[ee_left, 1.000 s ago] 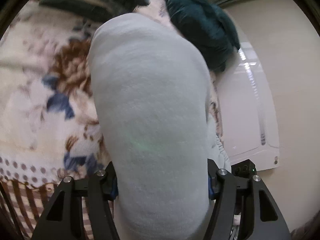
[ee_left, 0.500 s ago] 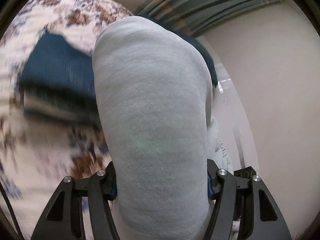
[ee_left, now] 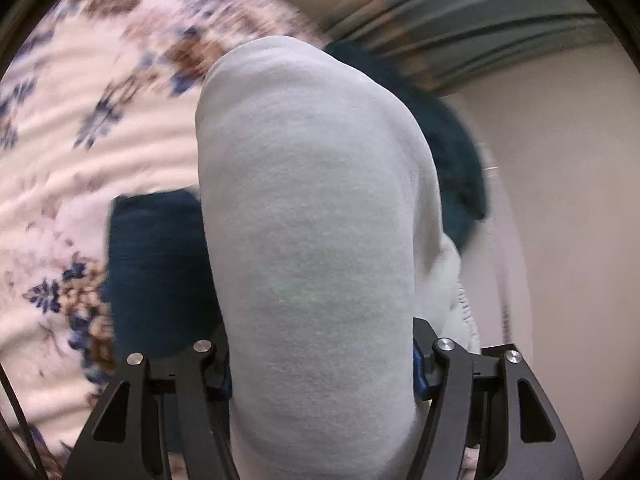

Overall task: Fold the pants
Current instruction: 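Lift the folded sweatpants with both grippers and carry them over the quilt, then lower the folded sweatpants onto the quilt and open both grippers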

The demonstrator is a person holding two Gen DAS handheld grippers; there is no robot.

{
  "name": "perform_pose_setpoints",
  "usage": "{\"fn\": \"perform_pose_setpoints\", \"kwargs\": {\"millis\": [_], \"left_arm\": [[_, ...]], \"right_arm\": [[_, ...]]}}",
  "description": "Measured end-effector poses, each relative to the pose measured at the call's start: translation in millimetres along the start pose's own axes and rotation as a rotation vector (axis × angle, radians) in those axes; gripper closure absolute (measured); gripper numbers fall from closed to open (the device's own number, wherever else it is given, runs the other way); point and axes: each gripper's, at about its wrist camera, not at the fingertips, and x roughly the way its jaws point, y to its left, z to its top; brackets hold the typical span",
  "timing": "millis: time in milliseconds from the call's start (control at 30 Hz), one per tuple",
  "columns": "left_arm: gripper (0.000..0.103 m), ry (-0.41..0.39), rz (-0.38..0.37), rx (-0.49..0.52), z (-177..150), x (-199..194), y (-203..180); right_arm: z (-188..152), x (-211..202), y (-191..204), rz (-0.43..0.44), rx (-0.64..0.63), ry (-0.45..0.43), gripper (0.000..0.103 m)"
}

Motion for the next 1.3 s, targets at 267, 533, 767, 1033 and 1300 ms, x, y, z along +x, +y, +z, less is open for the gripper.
{"fn": "perform_pose_setpoints", "kwargs": {"millis": [267, 533, 767, 1033, 1300], "left_arm": [[0.035, 0.026, -0.014, -0.034, -2.5, 30.4, 52.6], [0.029, -0.01, 0.262, 0.043, -16.0, 15.3, -3.4], [0.002, -0.147, 0.607, 0.143, -62.8, -17.3, -64.9], [0.002, -0.154, 0.766, 0.23, -93.8, -22.0, -107.8], [0.002, -0.201, 0.77, 0.263, -110.6, -49.6, -152.0]], "right_arm": [[-18.5, 51.8, -50.4, -0.06, 0.047, 0.039, 0.05], [-11.9, 27.6, -31.3, -0.261, 0.015, 0.101, 0.021], [-8.0, -5.7, 23.4, -0.626, -0.229, 0.094, 0.008], [-16.1, -32.8, 122.9, -0.898, -0.511, 0.006, 0.008], [-38.0, -73.7, 184.2, -0.919, -0.581, -0.021, 0.008]]}}
